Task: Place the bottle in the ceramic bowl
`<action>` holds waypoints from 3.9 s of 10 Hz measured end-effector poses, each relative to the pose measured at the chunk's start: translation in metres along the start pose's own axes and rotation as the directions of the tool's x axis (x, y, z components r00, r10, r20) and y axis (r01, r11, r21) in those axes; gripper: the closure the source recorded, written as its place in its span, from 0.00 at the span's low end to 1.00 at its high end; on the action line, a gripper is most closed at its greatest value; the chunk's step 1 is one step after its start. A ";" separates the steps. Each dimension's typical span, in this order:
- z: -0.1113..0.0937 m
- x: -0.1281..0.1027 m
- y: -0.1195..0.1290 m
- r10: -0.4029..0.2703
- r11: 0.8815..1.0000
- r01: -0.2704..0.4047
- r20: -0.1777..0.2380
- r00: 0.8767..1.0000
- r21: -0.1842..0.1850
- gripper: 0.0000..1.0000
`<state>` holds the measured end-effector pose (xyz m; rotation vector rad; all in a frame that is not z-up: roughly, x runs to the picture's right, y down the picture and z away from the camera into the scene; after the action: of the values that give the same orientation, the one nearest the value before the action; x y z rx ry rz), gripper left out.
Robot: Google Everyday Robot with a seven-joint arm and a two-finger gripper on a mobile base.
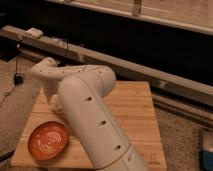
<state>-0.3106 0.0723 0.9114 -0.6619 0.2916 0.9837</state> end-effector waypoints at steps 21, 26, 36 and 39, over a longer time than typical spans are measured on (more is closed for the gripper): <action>-0.129 0.177 0.065 -0.191 0.945 0.170 -0.053 0.980 -0.278 1.00; -0.127 0.193 0.098 -0.326 0.889 0.279 -0.072 0.943 -0.364 0.66; -0.123 0.196 0.110 -0.392 0.845 0.335 -0.057 0.918 -0.417 0.20; -0.123 0.196 0.110 -0.393 0.845 0.335 -0.057 0.918 -0.417 0.20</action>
<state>-0.2907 0.1678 0.6737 -1.1222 0.0763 0.6281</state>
